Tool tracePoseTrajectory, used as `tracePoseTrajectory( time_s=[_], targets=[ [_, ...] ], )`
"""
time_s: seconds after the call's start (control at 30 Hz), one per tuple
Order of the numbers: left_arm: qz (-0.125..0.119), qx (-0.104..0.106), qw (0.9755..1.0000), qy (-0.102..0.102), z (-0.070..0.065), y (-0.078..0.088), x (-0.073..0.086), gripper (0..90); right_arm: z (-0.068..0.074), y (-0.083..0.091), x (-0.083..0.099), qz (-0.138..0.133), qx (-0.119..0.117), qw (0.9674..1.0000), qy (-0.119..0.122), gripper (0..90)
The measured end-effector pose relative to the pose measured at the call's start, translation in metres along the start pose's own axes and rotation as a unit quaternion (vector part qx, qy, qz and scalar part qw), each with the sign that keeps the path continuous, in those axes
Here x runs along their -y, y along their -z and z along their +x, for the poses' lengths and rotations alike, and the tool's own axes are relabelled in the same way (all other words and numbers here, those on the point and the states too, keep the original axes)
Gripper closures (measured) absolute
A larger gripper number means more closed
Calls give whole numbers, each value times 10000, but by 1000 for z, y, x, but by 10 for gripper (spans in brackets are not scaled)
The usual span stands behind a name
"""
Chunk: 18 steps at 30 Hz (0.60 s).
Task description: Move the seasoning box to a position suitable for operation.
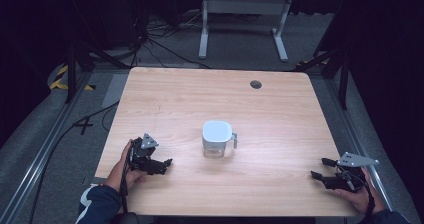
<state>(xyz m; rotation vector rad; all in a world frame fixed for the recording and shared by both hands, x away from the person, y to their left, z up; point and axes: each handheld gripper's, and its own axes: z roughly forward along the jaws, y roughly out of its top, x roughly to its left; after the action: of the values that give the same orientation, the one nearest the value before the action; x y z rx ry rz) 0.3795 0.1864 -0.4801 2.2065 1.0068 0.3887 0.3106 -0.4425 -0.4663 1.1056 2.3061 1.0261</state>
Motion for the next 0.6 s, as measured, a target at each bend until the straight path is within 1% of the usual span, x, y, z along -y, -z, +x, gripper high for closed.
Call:
tracePoseTrajectory(
  time_s=[0.03,0.07,0.1,0.17,0.23,0.27,0.3,0.33,0.4,0.43,0.5,0.6],
  targets=[
    [3,9,10000,-29,0,0,0,0,0,0,0,6,0,10000,3,275],
    [-18,5,9999,100,-3,-1,0,0,0,0,0,13,-11,10000,10,275],
    [-16,35,10000,74,-3,-1,0,1,0,0,-1,24,-11,10000,4,275],
    [-27,15,10000,47,-4,-1,0,0,0,-1,-2,45,-14,10000,8,276],
    [-18,30,10000,74,-4,-2,0,0,-1,-2,-5,102,-19,9999,29,314],
    [-4,43,10000,-28,-3,-1,-1,0,-1,-3,-6,114,-1,9999,32,357],
    [-4,43,10000,-28,-3,-1,-1,0,-1,-3,-6,114,-1,9999,32,357],
    [-10,65,10000,-48,-3,-1,-1,0,-1,-3,-8,121,-22,9999,12,383],
    [-21,113,9999,-60,-4,-2,0,0,0,-5,-11,147,-20,9999,27,451],
    [-28,146,9999,-79,-4,-2,0,1,0,-6,-15,147,-85,9998,43,509],
    [-34,166,9998,-82,-5,-2,-1,1,3,-6,-21,2,-78,9999,141,568],
    [-17,157,9998,-88,-5,-2,-1,1,5,-1,-32,-340,-178,9991,159,679]
  ],
)
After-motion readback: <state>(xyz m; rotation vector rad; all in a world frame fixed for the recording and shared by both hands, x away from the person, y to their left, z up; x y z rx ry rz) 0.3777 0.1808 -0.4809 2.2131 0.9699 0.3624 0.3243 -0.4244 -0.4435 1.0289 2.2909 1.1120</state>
